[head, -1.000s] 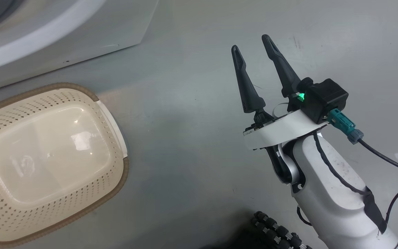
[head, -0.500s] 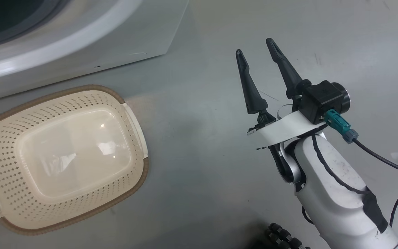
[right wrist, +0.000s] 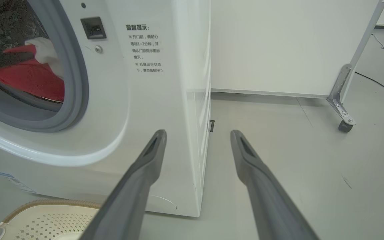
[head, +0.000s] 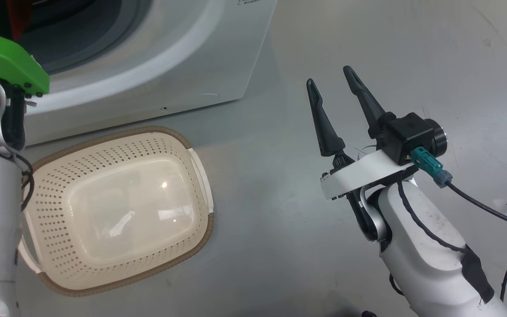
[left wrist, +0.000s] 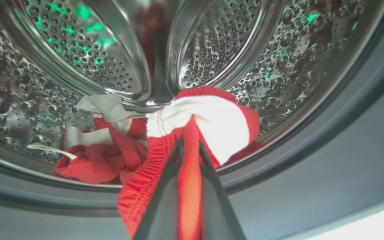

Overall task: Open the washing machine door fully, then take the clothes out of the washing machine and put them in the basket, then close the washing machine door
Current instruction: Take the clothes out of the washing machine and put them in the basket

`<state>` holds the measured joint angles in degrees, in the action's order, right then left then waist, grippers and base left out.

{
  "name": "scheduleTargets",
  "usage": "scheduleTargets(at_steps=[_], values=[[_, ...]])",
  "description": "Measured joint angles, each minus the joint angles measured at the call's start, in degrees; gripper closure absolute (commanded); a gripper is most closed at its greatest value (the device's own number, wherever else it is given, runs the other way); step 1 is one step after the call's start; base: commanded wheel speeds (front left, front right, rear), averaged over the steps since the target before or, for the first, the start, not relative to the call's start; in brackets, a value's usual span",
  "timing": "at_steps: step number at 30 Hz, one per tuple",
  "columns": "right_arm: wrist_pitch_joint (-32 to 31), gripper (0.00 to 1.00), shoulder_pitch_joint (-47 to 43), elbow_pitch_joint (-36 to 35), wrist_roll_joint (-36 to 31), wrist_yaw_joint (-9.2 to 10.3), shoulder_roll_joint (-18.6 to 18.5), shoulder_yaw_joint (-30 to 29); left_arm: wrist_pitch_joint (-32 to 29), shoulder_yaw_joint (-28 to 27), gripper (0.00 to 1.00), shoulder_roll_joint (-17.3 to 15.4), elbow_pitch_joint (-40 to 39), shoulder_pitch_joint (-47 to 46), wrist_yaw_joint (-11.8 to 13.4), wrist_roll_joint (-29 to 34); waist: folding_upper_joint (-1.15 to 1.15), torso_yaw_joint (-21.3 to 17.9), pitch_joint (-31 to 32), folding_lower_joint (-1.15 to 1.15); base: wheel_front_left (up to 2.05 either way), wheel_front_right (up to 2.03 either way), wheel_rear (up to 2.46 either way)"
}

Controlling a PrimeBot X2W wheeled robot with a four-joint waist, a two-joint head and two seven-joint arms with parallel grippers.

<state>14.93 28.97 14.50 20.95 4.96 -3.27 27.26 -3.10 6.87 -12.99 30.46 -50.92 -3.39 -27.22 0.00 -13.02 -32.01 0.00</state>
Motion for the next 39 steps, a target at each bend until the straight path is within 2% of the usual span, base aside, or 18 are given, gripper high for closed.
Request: scheduleTargets(at_steps=[12,18,32,39], values=[[0.00,0.00,-4.82,2.61,-0.41,-0.38,-0.02,-1.38,10.71,0.41,1.00,1.57,-5.82,10.39,0.66,1.66,0.00,2.68,7.67,0.00,0.00,0.00,0.00],[0.00,0.00,-6.73,3.07,-0.44,-0.38,-0.02,-2.24,15.60,0.55,1.00,2.71,-12.43,14.17,2.45,2.88,0.00,3.98,12.04,0.00,0.00,0.00,0.00],[0.00,0.00,-9.61,3.09,-0.67,-0.37,-0.01,-3.59,16.86,-0.15,1.00,4.08,-26.25,20.45,6.13,5.13,0.00,6.66,17.50,0.00,0.00,0.00,0.00],[0.00,0.00,-9.67,2.83,-0.93,-0.38,-0.03,-4.16,16.86,-0.43,1.00,4.14,-31.10,25.72,6.98,5.26,0.00,7.24,18.22,0.00,0.00,0.00,0.00]])
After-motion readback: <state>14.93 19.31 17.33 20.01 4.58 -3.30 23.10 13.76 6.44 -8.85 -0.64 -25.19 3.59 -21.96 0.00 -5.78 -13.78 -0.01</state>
